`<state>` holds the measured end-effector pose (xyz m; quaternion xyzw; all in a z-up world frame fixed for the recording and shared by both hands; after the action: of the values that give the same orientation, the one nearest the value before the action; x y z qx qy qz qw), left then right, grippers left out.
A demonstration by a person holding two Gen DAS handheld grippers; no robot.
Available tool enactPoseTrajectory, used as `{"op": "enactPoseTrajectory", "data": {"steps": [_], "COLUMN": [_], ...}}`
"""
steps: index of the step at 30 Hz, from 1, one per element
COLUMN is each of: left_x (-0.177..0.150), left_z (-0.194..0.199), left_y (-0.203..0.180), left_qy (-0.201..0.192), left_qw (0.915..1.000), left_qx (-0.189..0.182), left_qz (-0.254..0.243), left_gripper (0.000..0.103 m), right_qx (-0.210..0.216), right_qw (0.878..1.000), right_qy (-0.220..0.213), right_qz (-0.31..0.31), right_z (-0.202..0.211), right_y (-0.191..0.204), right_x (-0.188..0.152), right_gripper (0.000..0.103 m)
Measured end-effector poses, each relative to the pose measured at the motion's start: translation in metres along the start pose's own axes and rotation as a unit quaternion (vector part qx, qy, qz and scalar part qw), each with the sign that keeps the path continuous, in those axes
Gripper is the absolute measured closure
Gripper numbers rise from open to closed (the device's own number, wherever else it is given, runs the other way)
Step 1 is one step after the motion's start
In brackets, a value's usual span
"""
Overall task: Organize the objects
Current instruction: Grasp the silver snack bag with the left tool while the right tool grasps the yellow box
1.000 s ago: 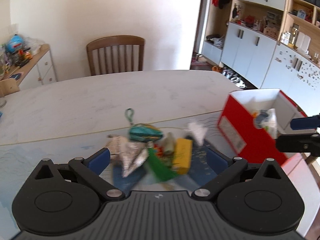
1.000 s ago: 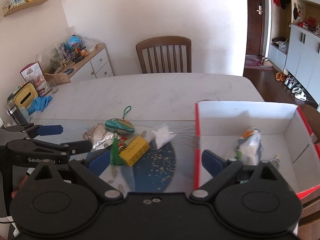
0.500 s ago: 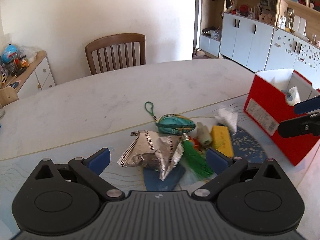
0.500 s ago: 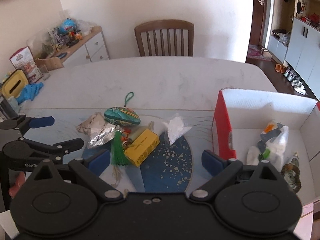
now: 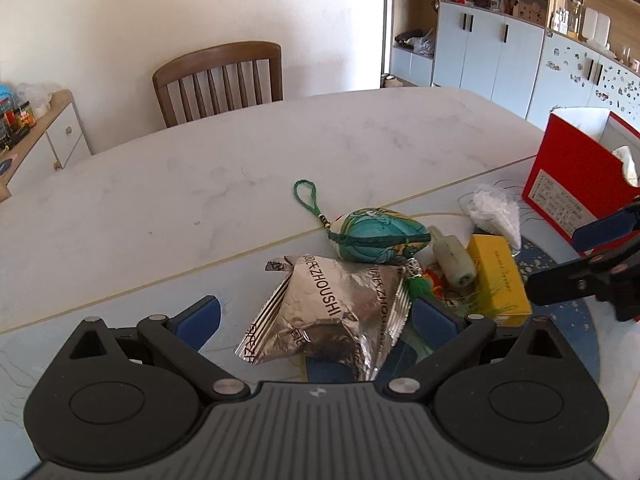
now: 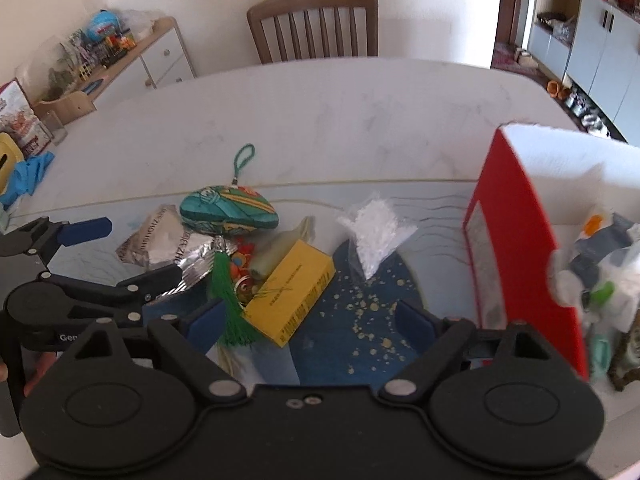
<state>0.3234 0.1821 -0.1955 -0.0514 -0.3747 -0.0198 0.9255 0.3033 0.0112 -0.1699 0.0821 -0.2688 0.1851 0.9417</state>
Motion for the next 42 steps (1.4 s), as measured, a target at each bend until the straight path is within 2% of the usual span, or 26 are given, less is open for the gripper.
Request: {"op": "enactPoseTrajectory", "data": {"steps": [9,15,20,24,27,28,35,42], "left_x": [-0.005,-0.008,-0.009,-0.009,-0.008,-0.008,-0.010,-0.018], "left_z": [-0.018,-0.019,-0.019,-0.015,-0.012,-0.011,-0.005,0.007], "left_y": [0.004,0.000,-0.001,-0.003,-0.004,-0.004,-0.003,-0.004], "left_qy": [0.009,0.004,0.005,0.002,-0.001,0.000,0.005,0.014], "left_qw": [0.9999,0.9999,0.9999,0.9999,0.9999,1.0000,0.9999,0.9994], "left_qx": [-0.010,-0.011,-0.015,-0.014,-0.010,-0.009,-0.001,0.006], "left_qz": [0.007,-0.008,-0.006,-0.004,-0.004,-0.004,0.013,0.030], "left_gripper": [0.000,0.001,0.013,0.017,0.026,0.032,0.044,0.050], "right_qx": [0.008,0.015,0.020,0.024,0.029,0.031,0.027,0.039], "right_qw": [0.999,0.998,0.998,0.997,0.996,0.996,0.996,0.995], "right_qy": [0.029,0.039,0.045,0.044,0.046,0.046,0.040,0.034], "right_qz": [-0.045,-0.046,-0.050,-0.060,-0.067,-0.070,-0.079,-0.082], "right_z": [-0.031,-0.041,-0.045,-0.046,-0.046,-0.046,-0.040,-0.021], "right_y": [-0.002,0.007,0.007,0.004,0.003,0.002,-0.005,-0.010], "right_x": [0.006,0.005,0.003,0.003,0.004,0.004,0.001,-0.011], "right_gripper": [0.022,0.032,0.044,0.050,0.057,0.060,0.069,0.075]}}
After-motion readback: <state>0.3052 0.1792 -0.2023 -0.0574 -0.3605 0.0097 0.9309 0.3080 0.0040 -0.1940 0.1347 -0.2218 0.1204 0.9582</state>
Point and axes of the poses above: each gripper's, at about its wrist camera, not at the fingertips, and z roughly against the way its jaws point, y to its left, x to its top, the point moved 8 cm from there along -z, roughly the way its jaws point, and after that the axes turned 9 degrees about z, right-handed, at the moved point
